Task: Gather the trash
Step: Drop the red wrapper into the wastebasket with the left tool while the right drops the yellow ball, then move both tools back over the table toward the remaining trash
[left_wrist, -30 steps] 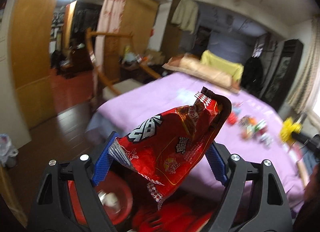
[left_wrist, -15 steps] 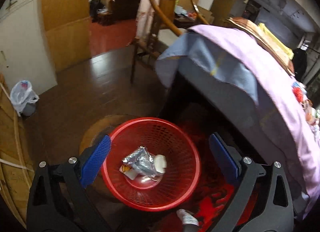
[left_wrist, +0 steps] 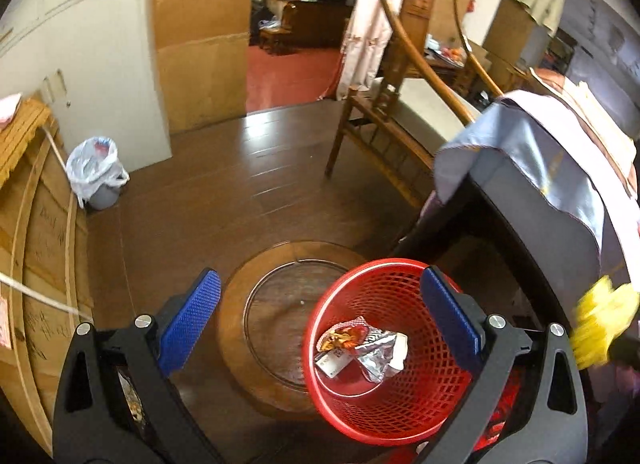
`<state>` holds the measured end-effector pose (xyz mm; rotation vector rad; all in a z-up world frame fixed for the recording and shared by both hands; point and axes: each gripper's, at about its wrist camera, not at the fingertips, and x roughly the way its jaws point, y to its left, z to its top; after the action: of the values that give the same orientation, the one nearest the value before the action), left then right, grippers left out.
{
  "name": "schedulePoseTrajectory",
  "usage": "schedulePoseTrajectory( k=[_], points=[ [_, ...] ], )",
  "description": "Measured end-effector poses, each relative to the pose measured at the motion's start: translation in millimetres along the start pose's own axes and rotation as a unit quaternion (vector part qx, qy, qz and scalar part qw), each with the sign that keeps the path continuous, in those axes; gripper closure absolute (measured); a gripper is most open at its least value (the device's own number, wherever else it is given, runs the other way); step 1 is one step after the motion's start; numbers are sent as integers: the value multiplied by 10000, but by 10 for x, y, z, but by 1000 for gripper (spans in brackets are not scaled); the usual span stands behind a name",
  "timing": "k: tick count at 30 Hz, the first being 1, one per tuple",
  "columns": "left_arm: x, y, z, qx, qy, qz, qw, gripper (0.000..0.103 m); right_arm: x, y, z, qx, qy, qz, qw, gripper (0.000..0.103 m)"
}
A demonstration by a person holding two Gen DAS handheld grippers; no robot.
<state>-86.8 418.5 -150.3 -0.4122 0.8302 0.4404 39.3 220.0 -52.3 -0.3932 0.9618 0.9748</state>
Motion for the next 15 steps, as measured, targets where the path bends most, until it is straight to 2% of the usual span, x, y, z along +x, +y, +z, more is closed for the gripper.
schedulePoseTrajectory(
  k=[1, 8, 15],
  points=[
    [4, 48, 4, -63, 10, -8, 10000, 7, 7, 22, 9, -12, -36, 8, 10000, 35],
    [34, 186, -9, -255, 49, -13, 9997, 7, 17, -2, 72, 111, -85, -103, 9998, 35],
    [-143, -20, 43, -25, -116, -80, 9999, 7, -287, -186, -10, 299, -404, -230, 9985, 33]
  ],
)
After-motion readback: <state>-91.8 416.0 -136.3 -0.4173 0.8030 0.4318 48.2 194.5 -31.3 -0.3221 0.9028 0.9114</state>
